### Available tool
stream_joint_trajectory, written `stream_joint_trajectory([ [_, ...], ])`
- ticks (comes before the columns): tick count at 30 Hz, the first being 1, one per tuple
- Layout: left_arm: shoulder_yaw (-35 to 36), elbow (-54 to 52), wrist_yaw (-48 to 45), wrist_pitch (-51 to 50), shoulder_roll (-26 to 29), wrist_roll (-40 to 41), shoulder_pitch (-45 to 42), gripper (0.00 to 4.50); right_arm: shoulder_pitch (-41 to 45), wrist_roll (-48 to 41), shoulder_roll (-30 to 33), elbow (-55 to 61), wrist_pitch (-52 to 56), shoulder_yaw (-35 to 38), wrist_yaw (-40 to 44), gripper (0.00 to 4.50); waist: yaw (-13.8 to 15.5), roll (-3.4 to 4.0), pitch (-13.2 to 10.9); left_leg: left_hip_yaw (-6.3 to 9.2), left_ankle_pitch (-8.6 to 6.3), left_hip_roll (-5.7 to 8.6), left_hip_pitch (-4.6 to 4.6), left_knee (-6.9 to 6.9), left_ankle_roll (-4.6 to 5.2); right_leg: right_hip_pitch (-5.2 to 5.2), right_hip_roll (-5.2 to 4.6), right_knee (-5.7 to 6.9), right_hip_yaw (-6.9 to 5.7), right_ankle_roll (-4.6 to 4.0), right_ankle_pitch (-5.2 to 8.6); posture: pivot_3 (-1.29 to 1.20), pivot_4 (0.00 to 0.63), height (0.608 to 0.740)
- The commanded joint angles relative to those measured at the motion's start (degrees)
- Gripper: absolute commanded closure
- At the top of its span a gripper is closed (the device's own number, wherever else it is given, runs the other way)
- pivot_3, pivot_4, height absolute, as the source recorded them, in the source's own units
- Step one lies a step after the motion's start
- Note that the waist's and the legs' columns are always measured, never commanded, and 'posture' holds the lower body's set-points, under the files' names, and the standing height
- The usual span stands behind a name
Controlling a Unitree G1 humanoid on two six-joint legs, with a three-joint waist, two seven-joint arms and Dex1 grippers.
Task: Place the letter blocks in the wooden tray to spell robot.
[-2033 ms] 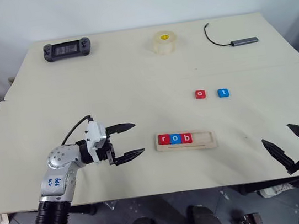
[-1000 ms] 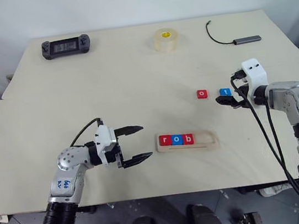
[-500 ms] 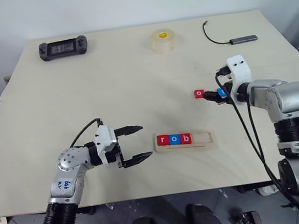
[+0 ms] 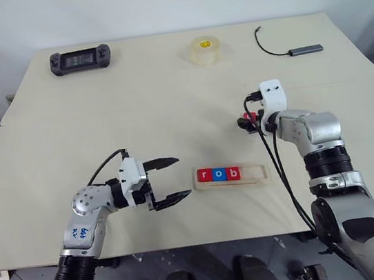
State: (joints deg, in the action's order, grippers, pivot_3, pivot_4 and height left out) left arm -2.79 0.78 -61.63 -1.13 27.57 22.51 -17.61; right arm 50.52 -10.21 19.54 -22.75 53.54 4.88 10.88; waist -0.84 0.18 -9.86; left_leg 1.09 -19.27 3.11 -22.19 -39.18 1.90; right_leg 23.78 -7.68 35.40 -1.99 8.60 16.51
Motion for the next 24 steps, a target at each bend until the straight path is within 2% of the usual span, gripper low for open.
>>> stream_joint_trajectory([
  [1,0.7,-1.9,0.2,0.5,0.3,0.3,-0.1,0.0,-0.3,0.2,-1.5,1.1,0.9,0.6,-1.4,0.57,-0.2,0.0,0.0,0.0,0.0,0.0,0.01,0.0,0.0,0.0,0.0,0.02,0.0,0.0,0.0,0.0,0.15,0.74],
  [7,0.6,-1.5,-0.1,0.6,0.2,0.3,-0.3,0.0,-1.5,0.0,-1.5,2.8,1.7,1.5,-1.9,2.65,-0.8,0.01,0.0,0.0,0.0,-0.02,0.05,0.0,0.0,0.0,0.0,0.07,0.0,-0.01,0.01,0.0,0.15,0.74],
  [9,0.3,-1.1,-0.3,0.7,0.0,0.2,-0.6,0.0,-2.2,-0.3,-0.9,4.3,2.5,2.0,-1.8,3.05,-0.7,0.01,0.0,0.0,0.0,-0.02,0.05,0.0,0.0,0.0,0.01,0.07,0.0,-0.01,0.01,0.0,0.15,0.74],
  [16,-0.1,-0.4,-1.0,0.8,-0.4,0.2,-1.2,0.0,-7.0,-1.9,1.7,16.5,7.6,2.9,0.5,3.04,-0.7,0.01,0.0,0.02,0.0,0.0,0.04,0.0,0.0,0.0,-0.02,0.08,0.0,-0.01,0.01,0.0,0.15,0.74],
  [19,-0.2,0.0,-1.5,0.8,-0.2,0.2,-1.4,0.0,-11.6,-4.0,5.4,29.1,14.4,4.4,2.3,3.04,-0.5,0.01,0.0,0.03,0.0,0.0,0.02,0.0,0.0,0.01,-0.01,0.08,0.01,-0.01,0.01,0.0,0.15,0.74],
  [24,-0.3,0.5,-2.6,0.4,0.2,0.4,-1.7,0.0,-19.6,-6.4,10.5,43.5,23.9,8.3,3.9,3.04,-0.3,0.01,0.0,0.0,-0.01,0.0,0.0,0.02,0.01,0.02,-0.02,0.03,0.03,-0.01,0.01,0.0,0.15,0.74],
])
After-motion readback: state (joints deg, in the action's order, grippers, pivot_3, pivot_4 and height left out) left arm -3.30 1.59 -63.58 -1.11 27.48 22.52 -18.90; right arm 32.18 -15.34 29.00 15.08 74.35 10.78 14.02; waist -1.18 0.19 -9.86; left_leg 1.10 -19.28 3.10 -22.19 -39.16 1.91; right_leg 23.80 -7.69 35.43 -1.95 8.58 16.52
